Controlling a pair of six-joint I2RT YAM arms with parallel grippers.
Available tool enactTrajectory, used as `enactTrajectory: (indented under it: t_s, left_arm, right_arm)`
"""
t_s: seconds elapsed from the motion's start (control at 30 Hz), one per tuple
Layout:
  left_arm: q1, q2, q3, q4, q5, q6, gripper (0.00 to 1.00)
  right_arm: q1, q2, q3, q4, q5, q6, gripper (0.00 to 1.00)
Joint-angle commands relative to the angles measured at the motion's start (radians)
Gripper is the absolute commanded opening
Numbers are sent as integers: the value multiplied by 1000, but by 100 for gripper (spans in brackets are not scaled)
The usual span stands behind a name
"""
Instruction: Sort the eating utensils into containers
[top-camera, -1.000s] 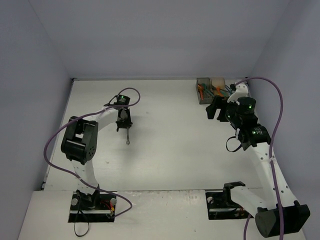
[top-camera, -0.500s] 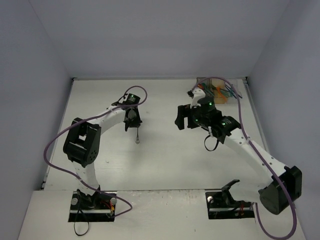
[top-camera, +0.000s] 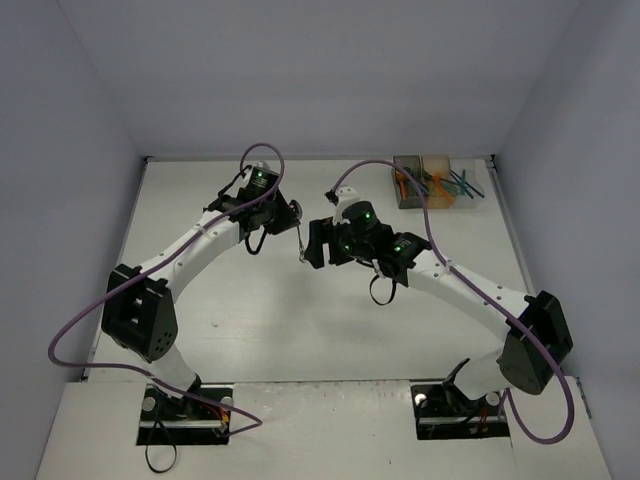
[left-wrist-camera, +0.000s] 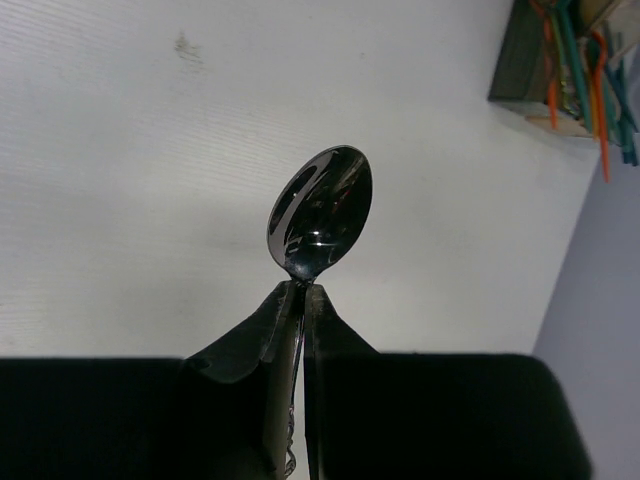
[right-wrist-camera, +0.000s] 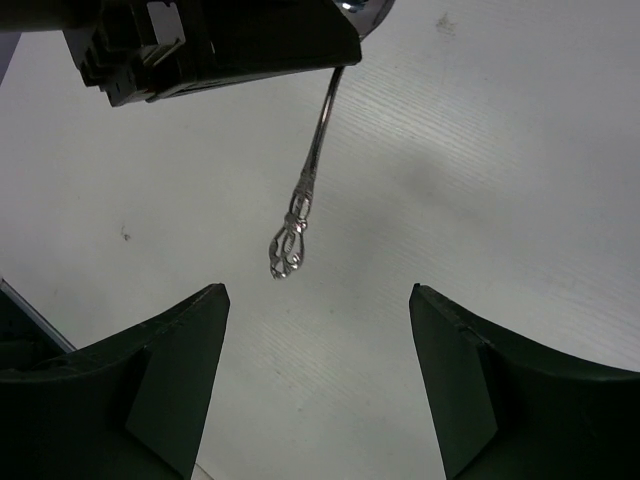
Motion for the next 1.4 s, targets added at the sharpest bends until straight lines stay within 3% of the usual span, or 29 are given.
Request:
enactTrajectory:
  t_s: [0.0,0.27,0.83,1.2,1.27,1.37]
  left_arm:
    - [-24,-75,3,111,31,-93,0]
    - [-48,-114,-48,189,43,-129,0]
    - [-57,-148,-125,307,61,-155,0]
    - [-56,-142,-152,340,68,-133,0]
    - [-57,-144,-165,350,67,-120,0]
    - [-57,-146,-184,383,67,-103,0]
  right_arm:
    - [7,17,42,117,27,69,68]
    - [7,48,35,152,24,106,55]
    - [1,37,-30,182,33,142,1]
    - [1,34,-40,188,60,120,1]
    - [1,18,-47,186,72,101,8]
    - [-3,-20,-61,182,92,76,27]
